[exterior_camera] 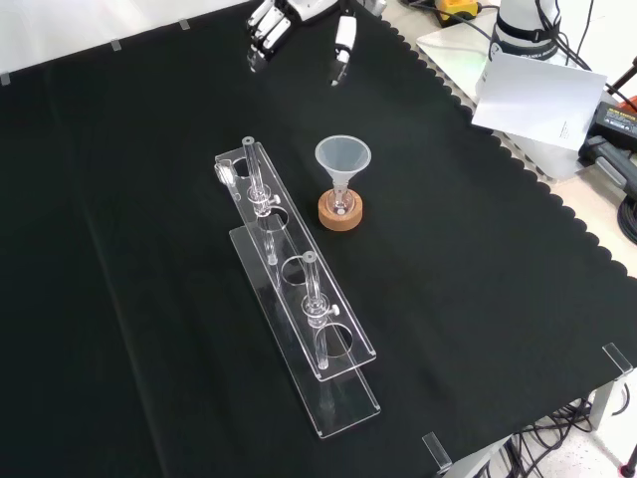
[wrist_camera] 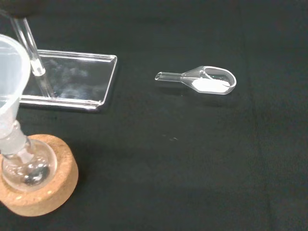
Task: Pick up the weighing funnel.
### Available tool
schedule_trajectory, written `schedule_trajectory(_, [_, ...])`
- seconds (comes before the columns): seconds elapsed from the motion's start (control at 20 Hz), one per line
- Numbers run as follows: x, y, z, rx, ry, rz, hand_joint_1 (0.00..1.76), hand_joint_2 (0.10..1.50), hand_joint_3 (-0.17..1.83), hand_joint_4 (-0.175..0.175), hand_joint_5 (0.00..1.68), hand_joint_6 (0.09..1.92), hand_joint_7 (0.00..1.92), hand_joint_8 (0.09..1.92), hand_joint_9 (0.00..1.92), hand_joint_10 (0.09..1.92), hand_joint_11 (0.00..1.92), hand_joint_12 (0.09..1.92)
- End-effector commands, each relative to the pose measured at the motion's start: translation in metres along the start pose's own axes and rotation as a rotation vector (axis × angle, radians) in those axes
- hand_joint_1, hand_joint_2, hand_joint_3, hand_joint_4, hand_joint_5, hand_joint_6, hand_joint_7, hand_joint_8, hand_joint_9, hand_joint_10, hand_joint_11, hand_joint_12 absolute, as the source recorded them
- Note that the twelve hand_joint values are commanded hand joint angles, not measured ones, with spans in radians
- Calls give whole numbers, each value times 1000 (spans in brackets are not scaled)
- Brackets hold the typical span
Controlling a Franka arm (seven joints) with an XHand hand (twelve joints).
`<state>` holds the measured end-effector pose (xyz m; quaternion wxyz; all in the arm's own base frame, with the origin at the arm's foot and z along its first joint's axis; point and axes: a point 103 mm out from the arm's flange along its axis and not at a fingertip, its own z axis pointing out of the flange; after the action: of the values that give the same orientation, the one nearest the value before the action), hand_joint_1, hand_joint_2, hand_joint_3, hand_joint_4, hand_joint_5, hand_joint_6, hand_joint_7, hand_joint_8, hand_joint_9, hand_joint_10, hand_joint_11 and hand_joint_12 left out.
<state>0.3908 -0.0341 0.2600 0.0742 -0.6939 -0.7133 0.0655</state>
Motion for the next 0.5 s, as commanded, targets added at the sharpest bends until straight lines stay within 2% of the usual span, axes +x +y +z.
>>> schedule_trajectory(0.05, [-30, 37, 8, -6, 49, 38, 696, 771, 198, -38, 467, 87, 304, 677, 551, 624, 332, 1357])
schedule_trajectory(0.25, [-43, 59, 16, 7, 55, 47, 729, 766, 217, -36, 500, 87, 334, 679, 580, 611, 355, 1350])
schedule_trajectory(0.5, [-52, 85, 37, 56, 62, 44, 740, 752, 249, -35, 513, 87, 347, 671, 592, 584, 369, 1335])
